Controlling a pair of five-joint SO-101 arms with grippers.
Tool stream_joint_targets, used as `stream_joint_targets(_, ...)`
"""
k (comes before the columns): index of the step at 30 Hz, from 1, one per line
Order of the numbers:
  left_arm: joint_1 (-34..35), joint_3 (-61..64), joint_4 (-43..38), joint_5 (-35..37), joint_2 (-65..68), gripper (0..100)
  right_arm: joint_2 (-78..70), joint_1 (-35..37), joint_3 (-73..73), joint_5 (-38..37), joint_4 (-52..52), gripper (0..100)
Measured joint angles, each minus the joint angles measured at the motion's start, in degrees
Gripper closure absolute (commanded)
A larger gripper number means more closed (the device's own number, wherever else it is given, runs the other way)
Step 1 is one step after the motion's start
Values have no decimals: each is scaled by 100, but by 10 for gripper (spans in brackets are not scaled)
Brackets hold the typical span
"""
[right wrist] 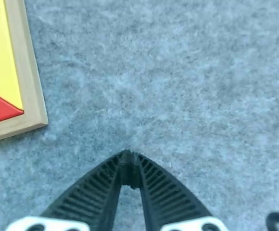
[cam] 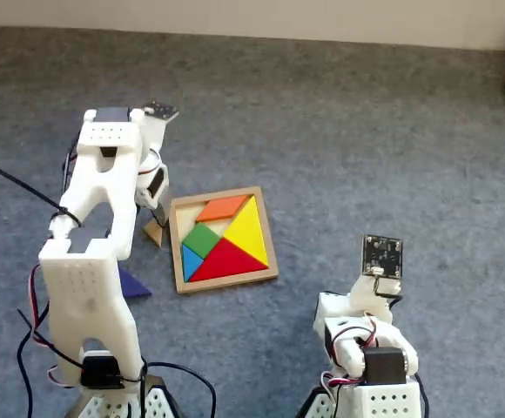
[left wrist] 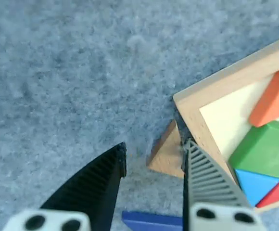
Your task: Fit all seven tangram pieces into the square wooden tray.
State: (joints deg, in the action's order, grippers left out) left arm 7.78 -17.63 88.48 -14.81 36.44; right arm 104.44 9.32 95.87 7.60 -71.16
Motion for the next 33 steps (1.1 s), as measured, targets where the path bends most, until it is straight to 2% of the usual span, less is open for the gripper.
stream_joint_targets(18, 0, 404, -9, 9, 79, 804, 0, 0, 0, 0, 0, 989)
stream_joint_targets(25, 0, 501, -9, 352, 70, 806, 0, 0, 0, 0, 0, 989)
stream_joint_targets(33, -9, 545, -9, 369, 62, 882, 0, 0, 0, 0, 0, 989)
